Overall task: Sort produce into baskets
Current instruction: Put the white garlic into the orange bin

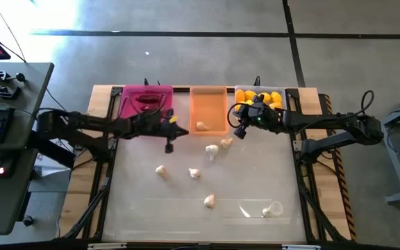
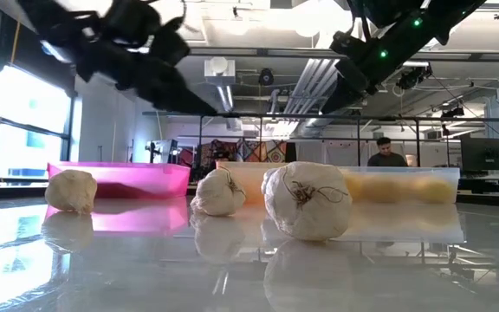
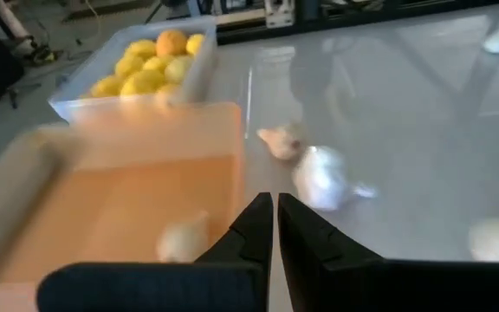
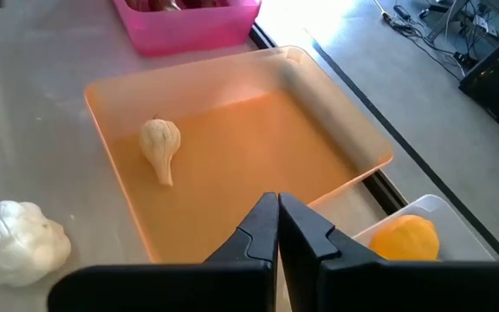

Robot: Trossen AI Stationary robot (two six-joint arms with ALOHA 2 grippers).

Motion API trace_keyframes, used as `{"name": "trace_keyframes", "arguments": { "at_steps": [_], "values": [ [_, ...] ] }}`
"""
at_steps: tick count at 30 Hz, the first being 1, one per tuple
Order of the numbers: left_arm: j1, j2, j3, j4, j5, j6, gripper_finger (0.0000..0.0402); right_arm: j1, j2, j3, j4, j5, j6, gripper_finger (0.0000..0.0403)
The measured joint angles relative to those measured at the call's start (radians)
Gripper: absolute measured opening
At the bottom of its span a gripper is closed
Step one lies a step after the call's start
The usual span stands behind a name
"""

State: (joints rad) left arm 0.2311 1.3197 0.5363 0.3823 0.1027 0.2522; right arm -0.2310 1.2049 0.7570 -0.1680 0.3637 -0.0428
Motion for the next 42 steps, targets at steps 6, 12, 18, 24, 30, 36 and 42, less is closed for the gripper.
{"name": "trace_keyframes", "arguments": {
  "at_steps": [6,12,18,24,30,36,42],
  "values": [
    [-0.034,-0.069,-0.176,0.159,0.000,-0.059,0.0010,0.016,0.000,0.000,0.005,0.000,0.008,0.0000],
    [-0.039,-0.079,-0.323,0.375,0.000,-0.105,0.0010,0.066,0.017,0.000,0.041,0.000,-0.027,0.0000],
    [-0.039,-0.079,-0.392,0.498,0.000,-0.111,0.0010,0.117,0.097,0.000,0.145,-0.116,-0.136,0.0000],
    [-0.039,-0.078,-0.416,0.500,-0.001,-0.110,0.0010,0.140,0.172,0.001,0.268,-0.181,-0.198,0.0000],
    [-0.038,-0.078,-0.447,0.512,-0.001,-0.107,0.0010,0.167,0.225,0.032,0.265,-0.177,-0.202,0.0013],
    [-0.037,-0.076,-0.446,0.549,-0.002,-0.092,0.0010,0.199,0.292,0.080,0.269,-0.161,-0.194,0.0073],
    [-0.037,-0.056,-0.446,0.551,-0.003,-0.085,0.0010,0.228,0.345,0.118,0.264,-0.161,-0.101,0.0145]
  ]
}}
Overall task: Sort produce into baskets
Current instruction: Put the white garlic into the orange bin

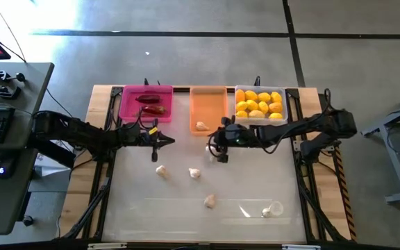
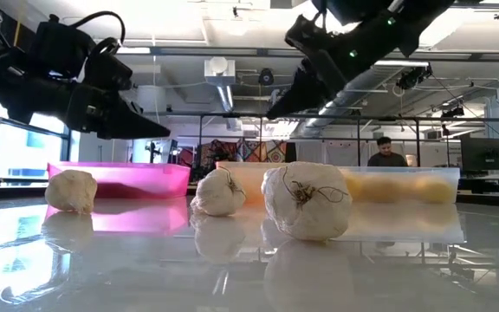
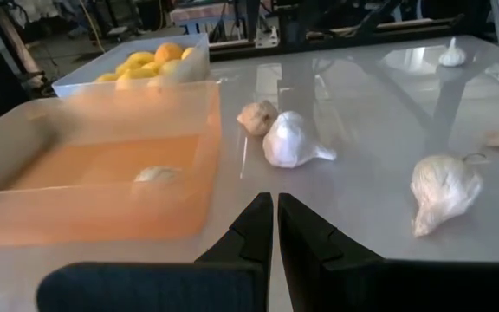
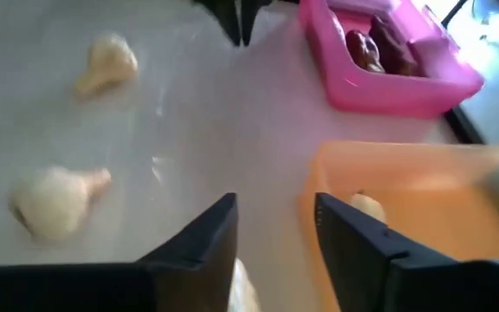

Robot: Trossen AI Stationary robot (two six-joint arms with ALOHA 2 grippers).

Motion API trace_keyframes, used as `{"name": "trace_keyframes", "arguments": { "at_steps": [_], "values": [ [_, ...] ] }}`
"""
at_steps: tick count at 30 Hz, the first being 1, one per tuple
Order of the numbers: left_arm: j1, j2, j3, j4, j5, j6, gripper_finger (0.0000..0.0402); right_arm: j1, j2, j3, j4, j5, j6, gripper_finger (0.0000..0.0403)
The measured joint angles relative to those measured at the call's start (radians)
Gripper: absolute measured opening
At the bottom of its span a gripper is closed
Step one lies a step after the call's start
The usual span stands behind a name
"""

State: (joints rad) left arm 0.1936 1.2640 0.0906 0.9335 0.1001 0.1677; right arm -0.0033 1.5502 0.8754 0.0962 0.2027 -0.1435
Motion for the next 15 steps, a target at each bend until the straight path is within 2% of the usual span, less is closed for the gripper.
{"name": "trace_keyframes", "arguments": {
  "at_steps": [4,9,15],
  "values": [
    [0.000,0.000,0.000,-0.002,-0.016,0.000,0.0010,0.015,0.018,0.034,-0.040,0.000,0.147,0.0187],
    [0.000,0.000,0.000,-0.003,-0.027,0.001,0.0010,0.043,0.022,0.048,-0.107,-0.005,0.190,0.0220],
    [0.000,0.000,0.000,-0.024,-0.028,-0.013,0.0010,0.049,0.022,0.049,-0.129,-0.005,0.189,0.0237]
  ]
}}
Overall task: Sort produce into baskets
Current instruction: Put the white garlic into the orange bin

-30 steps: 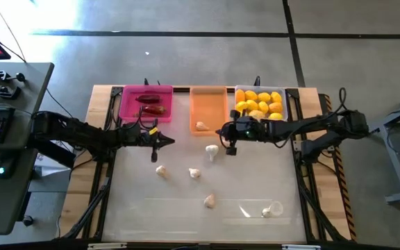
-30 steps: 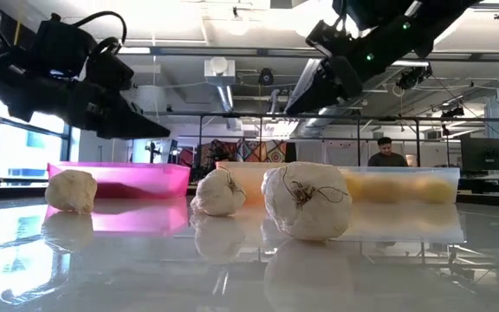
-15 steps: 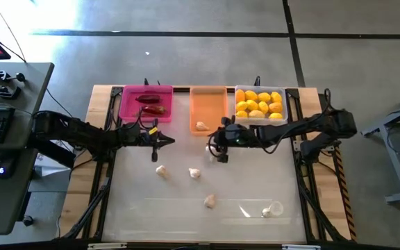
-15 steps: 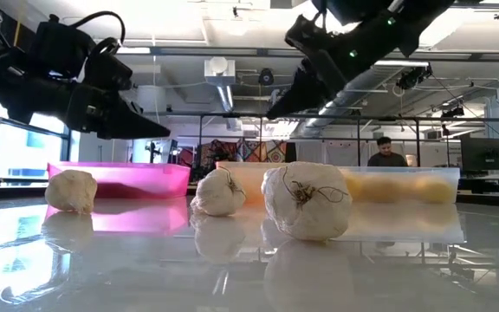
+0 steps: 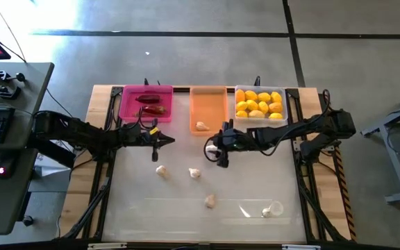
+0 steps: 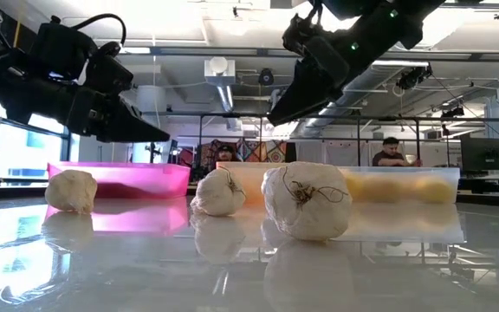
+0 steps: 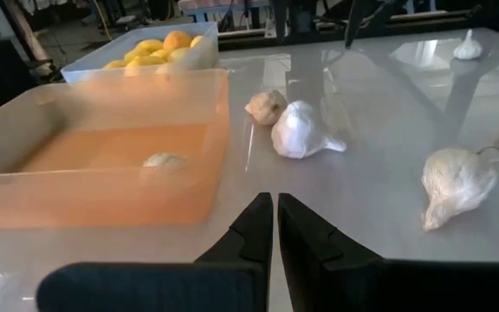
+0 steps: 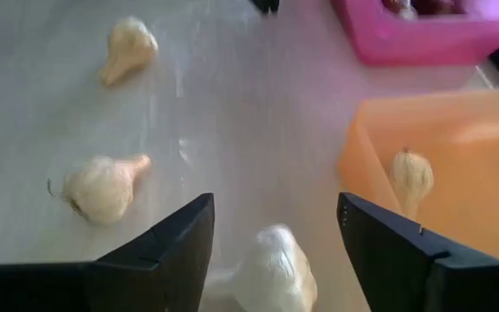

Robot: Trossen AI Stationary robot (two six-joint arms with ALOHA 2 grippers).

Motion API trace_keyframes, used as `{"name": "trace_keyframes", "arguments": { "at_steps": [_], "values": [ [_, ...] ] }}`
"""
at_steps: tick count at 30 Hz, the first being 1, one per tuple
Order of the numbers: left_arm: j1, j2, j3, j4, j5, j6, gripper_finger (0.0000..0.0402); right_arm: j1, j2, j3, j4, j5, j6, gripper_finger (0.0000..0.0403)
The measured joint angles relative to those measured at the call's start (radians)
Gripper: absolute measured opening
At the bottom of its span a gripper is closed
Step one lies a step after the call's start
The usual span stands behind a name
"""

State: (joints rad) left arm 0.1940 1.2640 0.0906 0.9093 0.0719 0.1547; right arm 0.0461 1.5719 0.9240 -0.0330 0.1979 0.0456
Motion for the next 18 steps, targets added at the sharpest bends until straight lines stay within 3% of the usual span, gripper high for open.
{"name": "trace_keyframes", "arguments": {
  "at_steps": [18],
  "values": [
    [0.000,0.000,0.004,0.008,-0.005,-0.025,0.0010,0.002,0.000,0.112,-0.229,0.050,0.053,0.0240]
  ]
}}
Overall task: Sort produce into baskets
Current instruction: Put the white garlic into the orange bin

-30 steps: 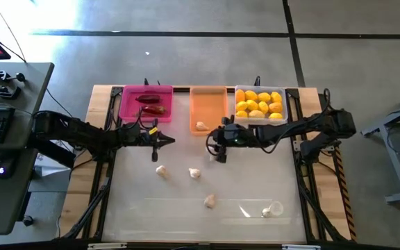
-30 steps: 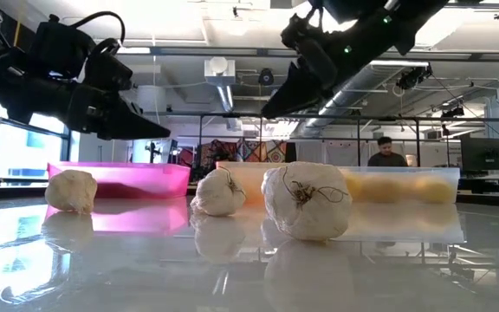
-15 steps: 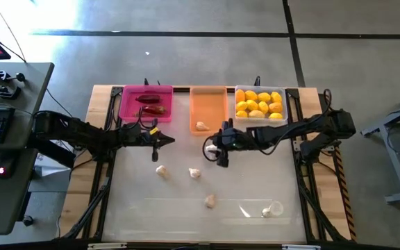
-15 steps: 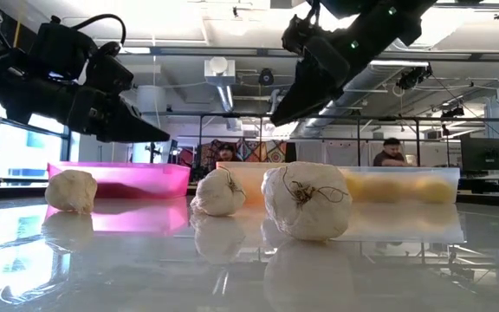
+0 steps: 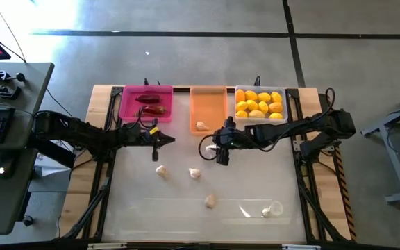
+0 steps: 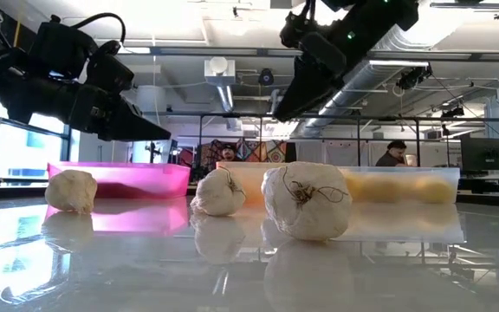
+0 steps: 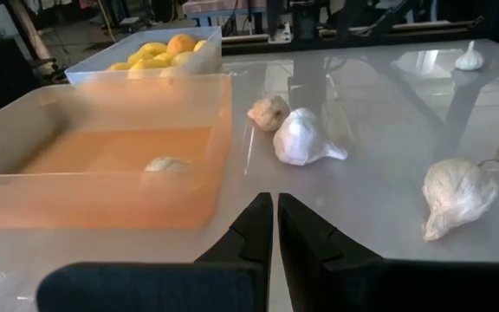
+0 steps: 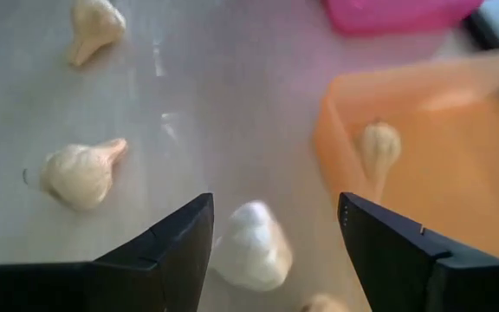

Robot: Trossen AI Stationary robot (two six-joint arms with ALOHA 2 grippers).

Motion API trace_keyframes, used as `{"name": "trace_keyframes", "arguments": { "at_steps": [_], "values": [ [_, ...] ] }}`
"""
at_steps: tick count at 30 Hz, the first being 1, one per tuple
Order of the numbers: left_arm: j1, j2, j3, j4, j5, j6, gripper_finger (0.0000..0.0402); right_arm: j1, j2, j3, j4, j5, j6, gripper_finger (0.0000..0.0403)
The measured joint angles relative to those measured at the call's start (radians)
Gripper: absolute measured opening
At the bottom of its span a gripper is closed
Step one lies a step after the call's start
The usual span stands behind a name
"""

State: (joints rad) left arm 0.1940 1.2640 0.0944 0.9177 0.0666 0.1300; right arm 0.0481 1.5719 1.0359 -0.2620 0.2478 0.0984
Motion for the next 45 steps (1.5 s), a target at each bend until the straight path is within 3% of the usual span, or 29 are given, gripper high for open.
{"name": "trace_keyframes", "arguments": {
  "at_steps": [5,16,22,27,38,45],
  "values": [
    [0.000,0.000,0.000,0.003,0.000,-0.005,0.0010,0.006,0.043,0.000,-0.042,-0.027,0.113,0.0240],
    [-0.001,0.000,0.001,-0.028,0.001,-0.032,0.0010,0.034,0.164,0.000,0.029,-0.060,0.182,0.0254],
    [-0.001,0.000,0.001,-0.029,0.001,-0.026,0.0010,0.048,0.175,0.000,0.047,0.017,0.143,0.0289],
    [-0.001,0.000,0.001,-0.030,0.001,-0.025,0.0010,0.028,0.176,0.000,0.048,0.037,0.075,0.0292],
    [-0.001,0.000,0.001,-0.031,0.001,-0.024,0.0010,-0.024,0.241,-0.001,0.038,-0.057,0.029,0.0253],
    [-0.001,0.000,0.001,-0.031,0.001,-0.024,0.0010,-0.024,0.242,0.038,-0.007,-0.028,0.013,0.0185]
  ]
}}
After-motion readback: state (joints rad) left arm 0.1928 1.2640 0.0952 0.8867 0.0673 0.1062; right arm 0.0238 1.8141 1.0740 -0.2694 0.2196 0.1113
